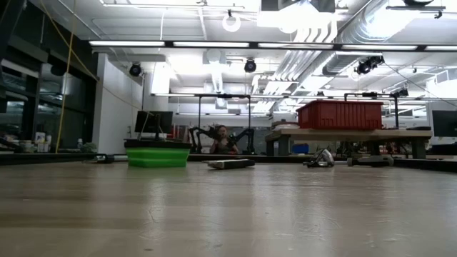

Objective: Coil cords
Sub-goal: Coil the blue wire onto the spool

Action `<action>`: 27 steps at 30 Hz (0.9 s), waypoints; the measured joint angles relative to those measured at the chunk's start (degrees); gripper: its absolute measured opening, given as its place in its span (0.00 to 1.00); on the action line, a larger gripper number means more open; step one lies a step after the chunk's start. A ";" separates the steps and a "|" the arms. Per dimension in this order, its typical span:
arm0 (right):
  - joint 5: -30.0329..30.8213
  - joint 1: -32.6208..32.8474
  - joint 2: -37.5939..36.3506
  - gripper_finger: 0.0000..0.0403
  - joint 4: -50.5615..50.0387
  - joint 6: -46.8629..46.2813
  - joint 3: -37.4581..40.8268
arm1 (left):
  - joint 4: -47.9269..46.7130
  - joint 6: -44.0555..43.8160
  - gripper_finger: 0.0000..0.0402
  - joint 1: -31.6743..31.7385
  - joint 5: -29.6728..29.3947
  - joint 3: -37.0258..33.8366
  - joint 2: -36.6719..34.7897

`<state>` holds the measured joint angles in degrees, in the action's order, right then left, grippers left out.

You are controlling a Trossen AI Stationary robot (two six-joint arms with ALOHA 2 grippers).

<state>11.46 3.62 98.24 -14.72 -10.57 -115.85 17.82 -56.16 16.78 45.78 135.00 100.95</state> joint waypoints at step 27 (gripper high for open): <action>2.92 -0.86 2.90 0.33 0.33 4.61 0.00 | 0.02 0.83 0.00 -0.74 -0.37 0.00 0.00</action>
<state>14.38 2.75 101.14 -14.39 -5.96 -115.85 17.85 -55.33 16.03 45.41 135.00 100.95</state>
